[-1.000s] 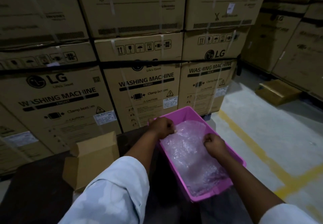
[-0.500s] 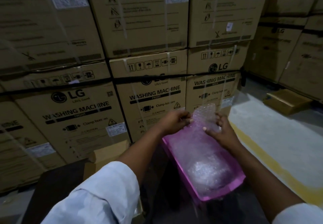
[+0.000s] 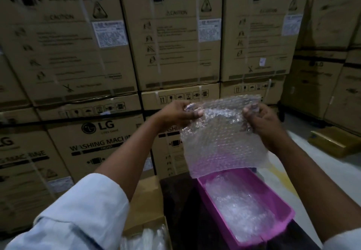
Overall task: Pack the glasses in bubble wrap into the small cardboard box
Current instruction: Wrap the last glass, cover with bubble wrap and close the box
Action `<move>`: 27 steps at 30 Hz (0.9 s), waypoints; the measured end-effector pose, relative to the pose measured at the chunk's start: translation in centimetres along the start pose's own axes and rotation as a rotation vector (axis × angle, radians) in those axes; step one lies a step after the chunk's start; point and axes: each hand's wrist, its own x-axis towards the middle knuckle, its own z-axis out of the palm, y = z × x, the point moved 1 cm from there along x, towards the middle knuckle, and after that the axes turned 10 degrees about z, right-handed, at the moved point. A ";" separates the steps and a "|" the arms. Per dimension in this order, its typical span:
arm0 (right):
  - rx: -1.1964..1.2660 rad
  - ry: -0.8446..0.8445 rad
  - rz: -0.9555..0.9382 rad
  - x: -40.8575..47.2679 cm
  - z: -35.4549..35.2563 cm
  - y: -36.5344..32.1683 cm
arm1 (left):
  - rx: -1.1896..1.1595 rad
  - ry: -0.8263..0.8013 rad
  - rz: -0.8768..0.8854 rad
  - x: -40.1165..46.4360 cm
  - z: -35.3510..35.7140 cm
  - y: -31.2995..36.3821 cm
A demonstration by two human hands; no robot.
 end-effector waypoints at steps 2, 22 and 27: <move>0.085 0.026 0.018 0.3 0.9 -1.1 | -0.029 -0.052 -0.040 -1.4 -2.0 0.2; 0.143 -0.302 0.212 -3.6 15.3 1.9 | -0.115 0.640 -0.199 -19.7 -5.7 -5.9; 0.120 -0.426 0.298 -5.7 18.5 5.3 | -0.113 0.733 -0.270 -24.0 -4.5 -9.3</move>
